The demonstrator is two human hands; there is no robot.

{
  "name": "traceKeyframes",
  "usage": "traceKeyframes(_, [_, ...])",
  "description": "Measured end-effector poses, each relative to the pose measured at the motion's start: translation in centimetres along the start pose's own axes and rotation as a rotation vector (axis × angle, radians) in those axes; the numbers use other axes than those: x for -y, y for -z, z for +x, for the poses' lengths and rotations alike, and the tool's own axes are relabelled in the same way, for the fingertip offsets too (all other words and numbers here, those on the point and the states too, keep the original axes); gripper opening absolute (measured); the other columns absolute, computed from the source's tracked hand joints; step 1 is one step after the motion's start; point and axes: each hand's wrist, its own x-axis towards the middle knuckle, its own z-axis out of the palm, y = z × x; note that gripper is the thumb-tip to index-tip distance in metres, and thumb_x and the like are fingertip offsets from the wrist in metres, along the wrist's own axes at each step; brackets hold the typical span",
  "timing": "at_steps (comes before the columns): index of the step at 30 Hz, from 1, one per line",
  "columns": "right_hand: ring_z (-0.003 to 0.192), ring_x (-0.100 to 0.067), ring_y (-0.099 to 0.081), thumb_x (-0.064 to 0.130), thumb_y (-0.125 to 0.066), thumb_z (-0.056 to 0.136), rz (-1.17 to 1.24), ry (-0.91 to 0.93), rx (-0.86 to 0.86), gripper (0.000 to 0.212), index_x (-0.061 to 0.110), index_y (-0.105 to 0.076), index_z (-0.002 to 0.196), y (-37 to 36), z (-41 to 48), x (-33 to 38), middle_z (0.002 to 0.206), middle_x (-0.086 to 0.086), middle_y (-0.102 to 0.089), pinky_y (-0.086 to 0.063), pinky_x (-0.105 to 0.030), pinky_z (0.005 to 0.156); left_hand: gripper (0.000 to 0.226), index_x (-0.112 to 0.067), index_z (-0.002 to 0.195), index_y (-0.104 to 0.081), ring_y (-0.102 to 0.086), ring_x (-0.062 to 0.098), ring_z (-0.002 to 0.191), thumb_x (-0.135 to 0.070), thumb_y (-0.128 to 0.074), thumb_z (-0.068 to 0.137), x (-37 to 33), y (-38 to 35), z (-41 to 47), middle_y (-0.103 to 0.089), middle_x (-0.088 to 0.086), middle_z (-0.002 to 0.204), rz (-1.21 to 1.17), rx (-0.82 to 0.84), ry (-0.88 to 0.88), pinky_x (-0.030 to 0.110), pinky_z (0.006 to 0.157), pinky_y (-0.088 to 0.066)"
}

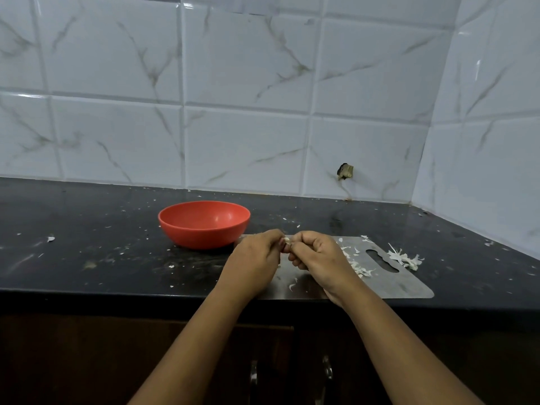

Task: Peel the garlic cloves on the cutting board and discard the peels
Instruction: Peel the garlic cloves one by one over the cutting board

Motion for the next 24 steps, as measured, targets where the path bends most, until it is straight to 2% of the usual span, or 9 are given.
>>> traceKeyframes(3, [0.057, -0.003, -0.052, 0.006, -0.054, 0.093, 0.026, 0.003, 0.008, 0.023, 0.009, -0.068, 0.075, -0.04, 0.07, -0.07, 0.06, 0.006, -0.06, -0.042, -0.014, 0.055, 0.023, -0.013, 0.087, -0.065, -0.051, -0.002, 0.055, -0.015, -0.046, 0.099, -0.04, 0.05, 0.04, -0.064, -0.007, 0.071, -0.176, 0.021, 0.028, 0.022, 0.058, -0.038])
traceKeyframes(5, [0.057, -0.002, -0.051, 0.006, -0.054, 0.094, 0.056, 0.002, 0.016, 0.022, 0.008, -0.067, 0.076, -0.05, 0.1, -0.06, 0.06, 0.005, -0.061, -0.042, -0.014, 0.055, 0.019, -0.017, 0.094, -0.069, -0.053, -0.005, 0.057, -0.015, -0.051, 0.097, -0.02, 0.11, 0.14, -0.066, -0.01, 0.077, -0.225, -0.012, 0.029, 0.019, 0.059, -0.042])
traceKeyframes(8, [0.059, -0.002, -0.053, 0.007, -0.054, 0.094, 0.043, -0.004, 0.023, 0.021, 0.009, -0.067, 0.077, 0.03, 0.1, -0.03, 0.062, 0.005, -0.061, -0.043, -0.014, 0.056, 0.017, -0.028, 0.101, -0.069, -0.051, -0.001, 0.058, -0.017, -0.061, 0.092, 0.02, 0.38, 0.05, -0.067, -0.014, 0.089, -0.253, -0.134, 0.027, 0.019, 0.064, -0.048])
traceKeyframes(13, [0.06, -0.003, -0.054, 0.009, -0.057, 0.093, 0.049, 0.002, -0.002, 0.019, 0.011, -0.07, 0.078, 0.07, 0.17, -0.09, 0.064, 0.003, -0.061, -0.044, -0.015, 0.056, 0.017, -0.02, 0.093, -0.074, -0.057, -0.008, 0.058, -0.008, -0.062, 0.09, -0.58, 0.61, -0.14, -0.067, -0.015, 0.077, -0.23, -0.155, 0.015, 0.01, 0.059, -0.046])
traceKeyframes(18, [0.061, -0.003, -0.054, 0.012, -0.058, 0.094, 0.054, 0.007, 0.007, 0.017, 0.009, -0.069, 0.081, 0.13, 0.22, -0.29, 0.067, 0.001, -0.061, -0.045, -0.016, 0.057, 0.01, -0.015, 0.092, -0.074, -0.059, -0.003, 0.052, -0.013, -0.065, 0.089, -0.94, 0.75, -0.22, -0.071, -0.006, 0.075, -0.35, -0.134, 0.066, 0.008, 0.049, -0.042])
traceKeyframes(24, [0.06, -0.003, -0.055, 0.009, -0.054, 0.094, 0.038, -0.02, 0.044, 0.021, 0.012, -0.069, 0.079, 0.01, 0.31, -0.18, 0.067, 0.001, -0.062, -0.045, -0.016, 0.057, 0.01, -0.015, 0.087, -0.073, -0.058, 0.002, 0.047, -0.014, -0.063, 0.091, -0.03, 0.49, 0.28, -0.069, -0.007, 0.067, -0.407, -0.168, 0.186, 0.012, 0.048, -0.041])
